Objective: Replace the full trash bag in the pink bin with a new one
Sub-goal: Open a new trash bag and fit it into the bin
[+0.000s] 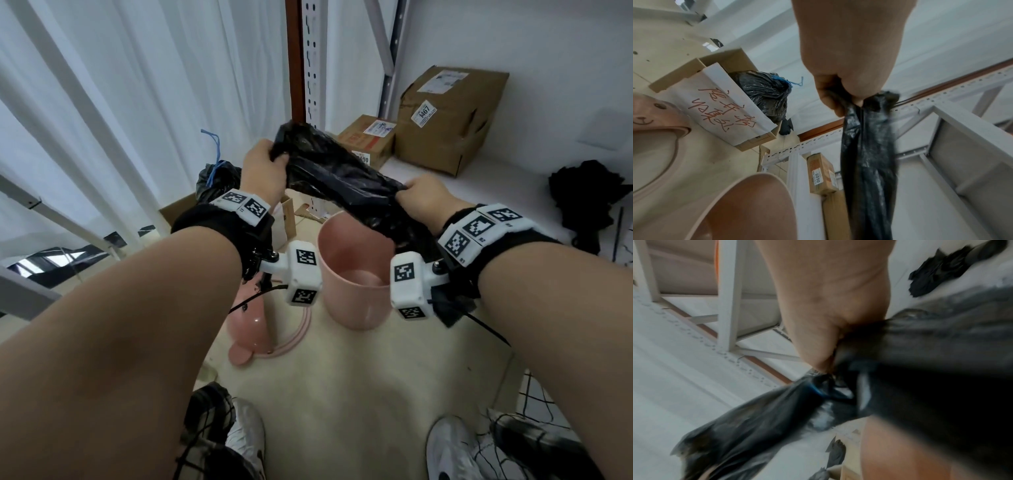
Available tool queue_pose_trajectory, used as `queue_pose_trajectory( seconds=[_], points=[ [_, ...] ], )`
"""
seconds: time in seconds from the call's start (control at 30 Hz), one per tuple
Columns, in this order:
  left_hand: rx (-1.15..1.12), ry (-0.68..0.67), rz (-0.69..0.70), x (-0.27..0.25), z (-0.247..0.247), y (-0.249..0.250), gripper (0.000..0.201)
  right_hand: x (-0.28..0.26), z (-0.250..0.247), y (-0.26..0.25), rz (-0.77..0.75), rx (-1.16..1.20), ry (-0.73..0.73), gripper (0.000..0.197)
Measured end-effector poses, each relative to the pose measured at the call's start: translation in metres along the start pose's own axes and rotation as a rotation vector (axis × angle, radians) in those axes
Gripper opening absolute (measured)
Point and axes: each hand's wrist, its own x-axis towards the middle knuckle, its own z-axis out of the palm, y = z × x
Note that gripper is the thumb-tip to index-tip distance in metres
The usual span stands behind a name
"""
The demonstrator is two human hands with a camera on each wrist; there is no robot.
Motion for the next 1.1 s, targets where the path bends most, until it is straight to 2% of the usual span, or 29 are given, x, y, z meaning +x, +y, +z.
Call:
queue_pose_trajectory(
  seconds=[0.1, 0.17, 0.2, 0.27, 0.33, 0.37, 0.47, 0.5, 0.57, 0.67, 0.73, 0.77, 0.83, 0.9, 0.93, 1.0, 1.03, 1.1],
  points=[
    [0.023, 0.037, 0.032, 0.003, -0.001, 0.001, 0.025, 0.006, -0.001, 0.011, 0.059, 0.034, -0.001, 0.024],
    [-0.039, -0.011, 0.053, 0.002, 0.0, 0.004, 0.02, 0.001, -0.001, 0.005, 0.038, 0.222, -0.007, 0.02],
    [-0.08, -0.052, 0.054, 0.001, 0.001, 0.005, 0.016, -0.004, -0.001, 0.0, 0.044, 0.343, -0.038, 0.02],
    [-0.172, -0.17, 0.027, -0.003, 0.002, 0.01, 0.008, -0.011, -0.002, -0.009, 0.024, 0.519, -0.172, 0.044],
    [-0.264, -0.31, -0.003, -0.006, 0.002, 0.013, 0.007, -0.015, 0.001, -0.019, -0.074, 0.569, -0.266, 0.069],
    [-0.312, -0.388, -0.017, -0.008, 0.002, 0.015, 0.006, -0.017, 0.003, -0.023, -0.136, 0.576, -0.279, 0.074],
    [-0.417, -0.567, -0.063, -0.011, 0.003, 0.023, 0.008, -0.019, 0.009, -0.038, -0.266, 0.617, -0.274, 0.055],
    [-0.425, -0.552, -0.065, -0.011, 0.003, 0.025, 0.009, -0.019, 0.009, -0.041, -0.284, 0.636, -0.265, 0.045],
    [-0.386, -0.387, -0.049, -0.004, 0.001, 0.024, 0.017, -0.019, 0.01, -0.044, -0.302, 0.664, -0.244, 0.032],
    [-0.312, -0.124, -0.046, 0.006, -0.002, 0.014, 0.035, -0.018, 0.01, -0.044, -0.284, 0.636, -0.176, 0.028],
    [-0.289, -0.057, -0.049, 0.007, -0.004, 0.011, 0.041, -0.014, 0.011, -0.041, -0.239, 0.567, -0.079, 0.025],
    [-0.305, -0.066, -0.066, 0.006, -0.005, 0.012, 0.039, -0.012, 0.011, -0.04, -0.215, 0.547, -0.031, 0.023],
    [-0.335, -0.204, -0.144, 0.002, -0.005, 0.016, 0.043, -0.011, 0.008, -0.038, -0.167, 0.546, 0.061, 0.024],
    [-0.3, -0.434, -0.223, -0.002, -0.003, 0.018, 0.061, -0.011, 0.004, -0.038, -0.157, 0.576, 0.105, 0.028],
    [-0.278, -0.539, -0.232, -0.004, -0.001, 0.019, 0.062, -0.012, 0.002, -0.039, -0.157, 0.596, 0.108, 0.03],
    [-0.296, -0.687, -0.18, -0.01, 0.003, 0.02, 0.048, -0.011, 0.002, -0.038, -0.161, 0.634, 0.099, 0.03],
    [-0.326, -0.72, -0.144, -0.012, 0.005, 0.021, 0.036, -0.01, 0.002, -0.037, -0.156, 0.651, 0.094, 0.029],
    [-0.369, -0.695, -0.096, -0.014, 0.008, 0.026, 0.018, -0.009, 0.005, -0.036, -0.137, 0.674, 0.093, 0.027]
  ],
)
